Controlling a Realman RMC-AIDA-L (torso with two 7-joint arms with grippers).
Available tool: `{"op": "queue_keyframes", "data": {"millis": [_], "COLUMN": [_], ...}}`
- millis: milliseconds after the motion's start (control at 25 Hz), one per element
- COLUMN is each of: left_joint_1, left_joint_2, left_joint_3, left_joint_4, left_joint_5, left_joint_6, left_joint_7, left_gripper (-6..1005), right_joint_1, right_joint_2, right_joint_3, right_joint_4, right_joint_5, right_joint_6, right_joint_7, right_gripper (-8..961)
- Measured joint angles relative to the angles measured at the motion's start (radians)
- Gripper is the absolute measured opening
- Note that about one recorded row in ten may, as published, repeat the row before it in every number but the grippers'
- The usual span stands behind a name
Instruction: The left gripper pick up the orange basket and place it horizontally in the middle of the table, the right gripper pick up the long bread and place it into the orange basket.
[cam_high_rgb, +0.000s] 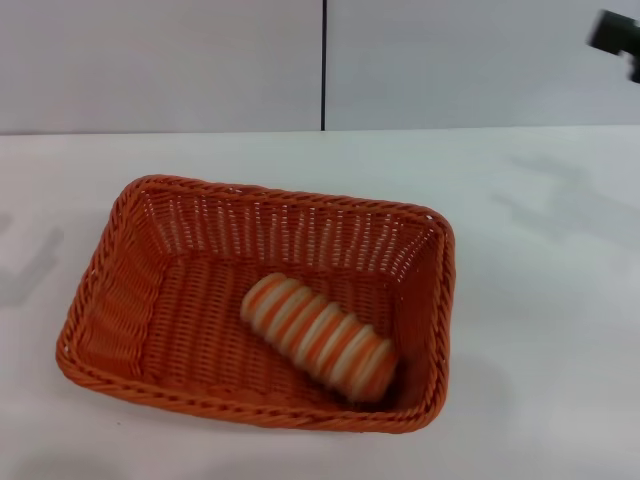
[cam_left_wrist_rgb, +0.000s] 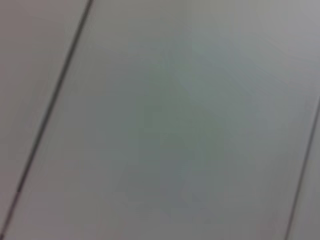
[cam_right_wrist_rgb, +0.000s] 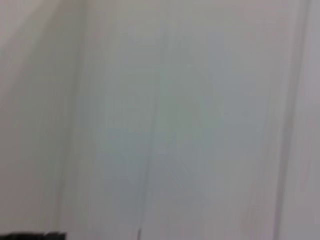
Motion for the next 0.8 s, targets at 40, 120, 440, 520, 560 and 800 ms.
{"op": "queue_keyframes", "data": {"millis": [40, 120, 440, 520, 560, 800], "left_joint_1": [0.001, 0.005, 0.033, 0.046, 0.052, 0.095], "left_joint_2": [0.000, 0.000, -0.002, -0.002, -0.003, -0.004], "left_joint_3": [-0.007, -0.015, -0.125, -0.171, -0.188, -0.276], "left_joint_4": [-0.001, -0.004, -0.083, -0.119, -0.135, -0.227], "left_joint_5": [0.000, 0.000, -0.002, -0.002, -0.002, -0.002], "left_joint_6": [0.000, 0.000, 0.000, 0.001, 0.000, -0.005], "left_joint_7": [0.011, 0.036, 0.190, 0.246, 0.268, 0.401], "left_gripper": [805, 805, 806, 806, 806, 806], "right_joint_1": [-0.001, -0.002, -0.025, -0.034, -0.038, -0.045], "right_joint_2": [0.000, 0.000, 0.002, 0.002, 0.002, 0.002], "right_joint_3": [0.027, 0.078, 0.287, 0.322, 0.336, 0.404], "right_joint_4": [0.059, 0.178, 0.562, 0.642, 0.679, 0.866], "right_joint_5": [0.003, 0.006, 0.068, 0.103, 0.120, 0.193], "right_joint_6": [-0.015, -0.044, -0.090, -0.094, -0.096, -0.098], "right_joint_7": [-0.039, -0.123, -0.492, -0.591, -0.637, -0.860], "right_gripper": [608, 608, 608, 608, 608, 608]}}
